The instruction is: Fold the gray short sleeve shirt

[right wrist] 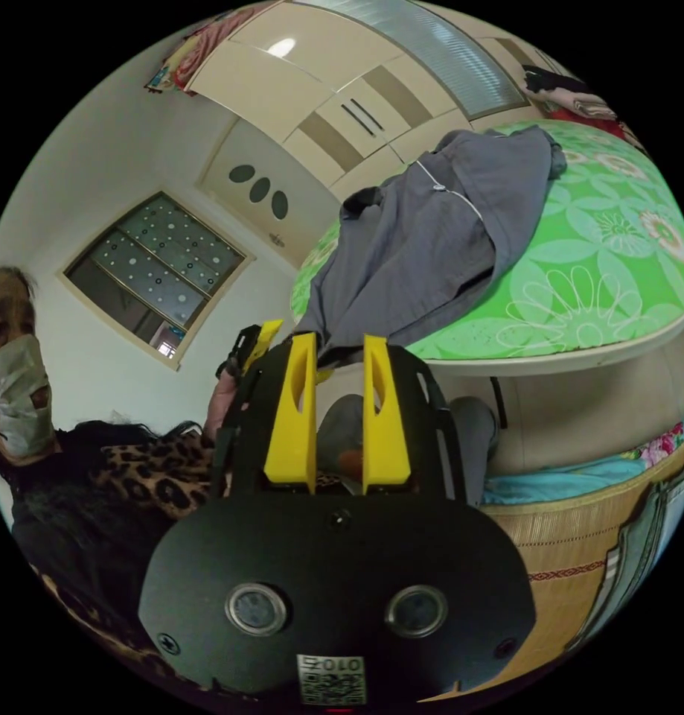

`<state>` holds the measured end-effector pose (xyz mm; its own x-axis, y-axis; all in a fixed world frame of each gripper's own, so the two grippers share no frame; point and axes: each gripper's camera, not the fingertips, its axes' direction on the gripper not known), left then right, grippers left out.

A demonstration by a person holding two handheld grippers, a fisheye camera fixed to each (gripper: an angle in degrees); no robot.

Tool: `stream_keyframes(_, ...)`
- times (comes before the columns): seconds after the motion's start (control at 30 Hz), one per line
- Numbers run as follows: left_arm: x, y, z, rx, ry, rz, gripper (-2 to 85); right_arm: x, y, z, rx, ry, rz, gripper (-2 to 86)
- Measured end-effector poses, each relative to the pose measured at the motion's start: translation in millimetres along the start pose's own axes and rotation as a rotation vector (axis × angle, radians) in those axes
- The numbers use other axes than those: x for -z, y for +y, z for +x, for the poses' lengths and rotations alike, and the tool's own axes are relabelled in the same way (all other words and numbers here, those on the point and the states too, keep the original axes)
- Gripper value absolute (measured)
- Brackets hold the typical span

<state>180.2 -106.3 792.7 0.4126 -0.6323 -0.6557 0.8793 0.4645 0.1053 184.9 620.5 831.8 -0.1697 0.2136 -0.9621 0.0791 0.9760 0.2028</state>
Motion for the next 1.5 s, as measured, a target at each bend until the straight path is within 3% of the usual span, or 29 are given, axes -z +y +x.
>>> stream_keyframes(0.13,-11.6,-9.0,-3.5,-0.018,-0.056,-0.059,4.9,6.0,4.0,-1.8,-0.006,-0.009,0.007,7.7)
stream_keyframes(0.27,26.1,-5.0,5.9,-0.112,-0.078,-0.049,1.4,25.3,-9.6,-14.6,0.059,0.026,0.043,7.2)
stream_keyframes(0.6,104.8,3.5,-5.4,-0.128,-0.009,0.039,0.4,-11.8,-175.4,-52.0,0.243,0.481,-0.055,12.1)
stream_keyframes(0.83,113.4,-0.4,-12.7,-0.121,0.036,0.041,1.1,-91.3,-296.5,-37.6,0.180,0.714,-0.202,12.8)
stream_keyframes(0.97,121.9,-6.3,-13.0,-0.132,0.030,0.047,1.9,-124.6,-324.1,-32.2,0.200,0.775,-0.293,11.4)
stream_keyframes(1.07,126.2,-11.7,-12.6,-0.138,0.026,0.033,2.6,-143.7,-324.2,-25.5,0.256,0.930,-0.394,5.1)
stream_keyframes(1.17,136.8,-17.2,-14.5,-0.145,0.017,0.026,3.2,-106.9,-303.1,-39.5,0.326,0.874,-0.264,2.5)
stream_keyframes(1.23,147.0,-20.9,-15.8,-0.151,0.016,0.030,3.4,-43.0,-275.0,-53.3,0.369,0.707,-0.092,1.9)
stream_keyframes(1.37,168.5,-27.8,-14.3,-0.204,0.019,0.026,3.8,46.7,-220.9,-52.0,0.473,0.347,-0.024,1.8)
stream_keyframes(1.43,175.2,-29.9,-16.9,-0.218,0.045,0.004,3.9,94.1,-184.3,-28.3,0.439,0.192,0.034,1.9)
stream_keyframes(1.5,183.2,-31.3,-21.0,-0.224,0.103,-0.012,3.9,115.2,-168.3,8.0,0.249,0.208,0.022,1.9)
